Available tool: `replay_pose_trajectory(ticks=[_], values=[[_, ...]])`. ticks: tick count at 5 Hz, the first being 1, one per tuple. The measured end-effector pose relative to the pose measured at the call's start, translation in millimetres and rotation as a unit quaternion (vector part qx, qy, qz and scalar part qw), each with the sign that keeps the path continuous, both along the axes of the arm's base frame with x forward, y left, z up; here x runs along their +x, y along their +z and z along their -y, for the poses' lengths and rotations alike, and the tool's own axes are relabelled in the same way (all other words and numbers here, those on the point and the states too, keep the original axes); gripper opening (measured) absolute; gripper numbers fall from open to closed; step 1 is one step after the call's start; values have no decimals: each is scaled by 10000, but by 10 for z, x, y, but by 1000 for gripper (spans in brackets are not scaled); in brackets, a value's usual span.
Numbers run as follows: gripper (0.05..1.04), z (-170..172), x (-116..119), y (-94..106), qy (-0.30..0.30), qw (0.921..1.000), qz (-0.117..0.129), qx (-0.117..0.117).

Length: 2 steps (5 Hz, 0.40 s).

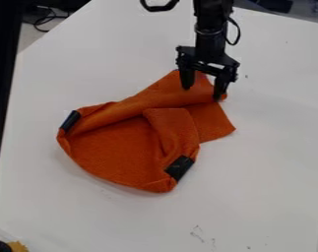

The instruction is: Unfold the cloth from left to right

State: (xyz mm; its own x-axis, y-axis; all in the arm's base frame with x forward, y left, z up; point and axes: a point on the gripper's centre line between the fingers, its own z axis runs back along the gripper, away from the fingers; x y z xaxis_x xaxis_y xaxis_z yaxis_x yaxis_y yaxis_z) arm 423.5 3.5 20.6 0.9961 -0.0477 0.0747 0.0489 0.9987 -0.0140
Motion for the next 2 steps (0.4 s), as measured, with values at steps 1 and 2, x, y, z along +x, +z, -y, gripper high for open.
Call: replay_pose_trajectory(ticks=[1, 2], values=[[1000, 89, -54, 14, -1, 9999, 69, -83], [944, 119, -73, -29, -4, 9998, 94, -177]])
